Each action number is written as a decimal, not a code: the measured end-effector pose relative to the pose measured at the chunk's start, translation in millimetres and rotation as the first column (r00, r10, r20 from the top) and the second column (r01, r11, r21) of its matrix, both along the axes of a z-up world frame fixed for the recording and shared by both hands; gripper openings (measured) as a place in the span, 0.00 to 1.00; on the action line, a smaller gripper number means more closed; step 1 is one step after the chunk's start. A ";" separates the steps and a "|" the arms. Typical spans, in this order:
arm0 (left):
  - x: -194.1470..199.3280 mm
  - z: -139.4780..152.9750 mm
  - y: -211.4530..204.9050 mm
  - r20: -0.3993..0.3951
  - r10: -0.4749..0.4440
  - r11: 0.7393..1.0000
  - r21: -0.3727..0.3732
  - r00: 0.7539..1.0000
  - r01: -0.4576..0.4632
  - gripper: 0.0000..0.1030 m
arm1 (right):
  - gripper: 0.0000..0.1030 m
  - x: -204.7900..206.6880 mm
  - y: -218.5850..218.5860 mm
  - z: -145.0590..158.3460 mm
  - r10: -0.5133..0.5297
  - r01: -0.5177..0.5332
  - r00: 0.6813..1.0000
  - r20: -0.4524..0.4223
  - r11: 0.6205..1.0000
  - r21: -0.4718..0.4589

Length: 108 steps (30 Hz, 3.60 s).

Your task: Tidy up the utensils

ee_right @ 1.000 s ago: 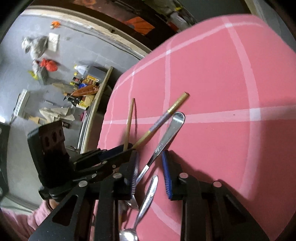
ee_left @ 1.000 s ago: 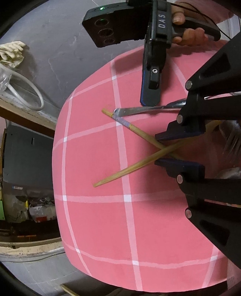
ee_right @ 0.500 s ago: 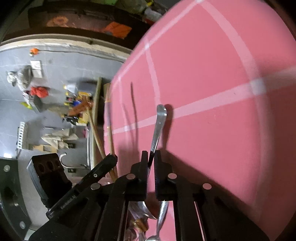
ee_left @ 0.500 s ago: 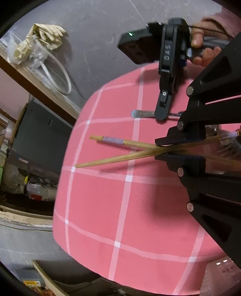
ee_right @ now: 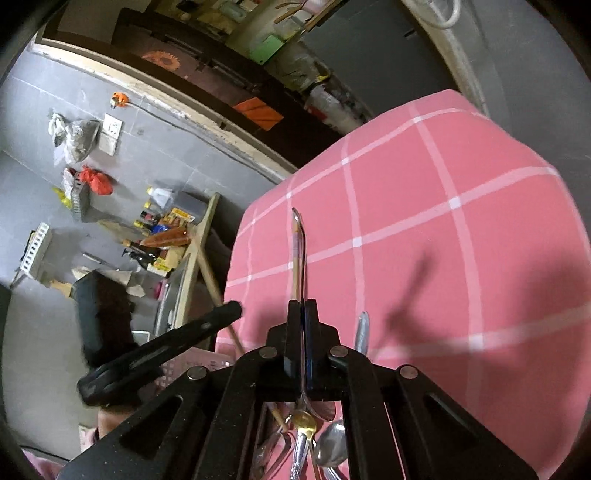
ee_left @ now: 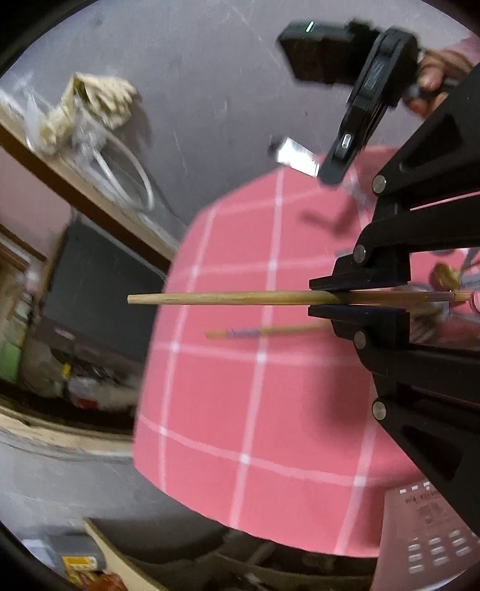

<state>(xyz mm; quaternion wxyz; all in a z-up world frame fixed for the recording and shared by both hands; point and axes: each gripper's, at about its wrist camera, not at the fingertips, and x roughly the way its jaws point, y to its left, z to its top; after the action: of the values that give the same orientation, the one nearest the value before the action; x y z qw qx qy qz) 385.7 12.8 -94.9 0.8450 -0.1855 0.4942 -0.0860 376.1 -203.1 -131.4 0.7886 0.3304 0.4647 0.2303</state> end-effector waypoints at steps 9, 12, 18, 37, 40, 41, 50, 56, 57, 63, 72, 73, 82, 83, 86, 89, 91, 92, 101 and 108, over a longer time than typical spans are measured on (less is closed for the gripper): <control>37.7 -46.2 -8.1 -0.127 -0.003 0.999 0.041 0.992 0.009 0.08 | 0.02 -11.8 -27.5 -22.5 -0.058 0.059 0.998 -0.028 0.998 0.038; 45.1 -56.6 -7.6 -0.153 -0.007 1.000 0.023 0.988 0.011 0.13 | 0.02 -14.7 -33.2 -31.9 -0.057 0.059 0.998 -0.034 0.997 0.054; 59.6 -64.7 -12.9 -0.199 -0.017 1.000 -0.016 0.980 0.014 0.17 | 0.02 -11.3 -40.3 -46.1 -0.034 0.037 0.999 -0.043 0.998 0.057; 42.8 -31.2 -18.0 -0.085 -0.020 0.988 -0.155 0.996 0.006 0.12 | 0.02 -29.9 -42.9 -38.6 -0.035 0.036 0.999 -0.012 0.998 0.058; 18.9 5.1 -17.7 0.027 -0.023 0.991 -0.133 0.999 0.026 0.12 | 0.02 -41.4 -42.0 -22.2 -0.064 0.062 0.997 0.031 0.997 0.048; 10.5 17.4 -15.3 0.059 -0.022 0.991 -0.129 0.998 0.030 0.12 | 0.02 -46.4 -40.2 -13.9 -0.076 0.074 0.996 0.052 0.997 0.037; -46.5 132.5 34.9 0.323 0.031 0.991 -0.131 0.946 0.012 0.12 | 0.02 -71.5 -12.1 71.0 -0.116 0.100 0.968 0.222 0.991 0.085; -84.8 183.7 94.7 0.452 0.088 0.994 -0.100 0.887 -0.048 0.12 | 0.02 -76.7 41.9 112.6 -0.048 0.005 0.949 0.313 0.991 0.137; -91.0 187.3 101.0 0.465 0.089 0.995 -0.083 0.881 -0.057 0.12 | 0.02 -76.4 53.5 116.9 -0.033 -0.014 0.945 0.325 0.990 0.141; -120.0 193.1 145.7 0.516 0.126 0.991 -0.033 0.847 -0.127 0.12 | 0.02 -76.7 115.7 122.3 0.052 -0.102 0.933 0.355 0.987 0.122; -144.9 155.3 167.1 0.623 0.164 0.985 -0.062 0.765 -0.160 0.13 | 0.02 -84.2 169.6 99.8 0.136 -0.137 0.929 0.343 0.990 -0.023; -145.9 150.9 167.5 0.623 0.161 0.986 -0.063 0.765 -0.156 0.13 | 0.02 -84.4 172.3 97.9 0.142 -0.137 0.930 0.340 0.990 -0.038; -151.9 124.1 167.4 0.574 0.093 0.994 -0.013 0.813 -0.104 0.13 | 0.05 -92.0 184.1 86.5 0.195 -0.151 0.928 0.318 0.976 -0.160; -152.2 122.1 168.8 0.566 0.092 0.995 -0.016 0.819 -0.100 0.13 | 0.05 -93.0 184.9 86.7 0.201 -0.153 0.927 0.317 0.974 -0.170; -154.5 119.8 172.3 0.553 0.087 0.996 -0.018 0.829 -0.093 0.13 | 0.05 -95.4 187.2 88.9 0.213 -0.156 0.925 0.314 0.968 -0.195; -155.7 119.3 175.2 0.534 0.071 0.997 -0.017 0.842 -0.074 0.13 | 0.05 -97.7 188.2 91.2 0.222 -0.163 0.926 0.306 0.965 -0.205; -157.3 118.4 176.5 0.525 0.059 0.998 -0.010 0.849 -0.064 0.13 | 0.16 -99.9 187.0 93.6 0.219 -0.160 0.926 0.307 0.965 -0.207; -158.4 118.1 176.5 0.521 0.056 0.998 -0.008 0.851 -0.061 0.14 | 0.18 -101.3 185.6 93.9 0.219 -0.159 0.926 0.309 0.965 -0.208; -164.6 109.2 179.8 0.490 0.069 0.997 -0.016 0.869 -0.070 0.25 | 0.24 -112.7 169.1 109.3 0.172 -0.103 0.920 0.351 0.973 -0.208; -169.4 103.9 178.5 0.472 0.077 0.997 -0.025 0.878 -0.074 0.28 | 0.30 -119.0 149.6 111.1 0.129 -0.057 0.928 0.348 0.976 -0.210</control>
<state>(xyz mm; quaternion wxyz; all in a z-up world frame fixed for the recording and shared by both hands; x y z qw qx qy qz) 216.3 191.3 9.0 0.9420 -0.1807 0.2655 -0.0972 257.1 -53.5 -20.3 0.8771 0.1807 0.3481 0.2773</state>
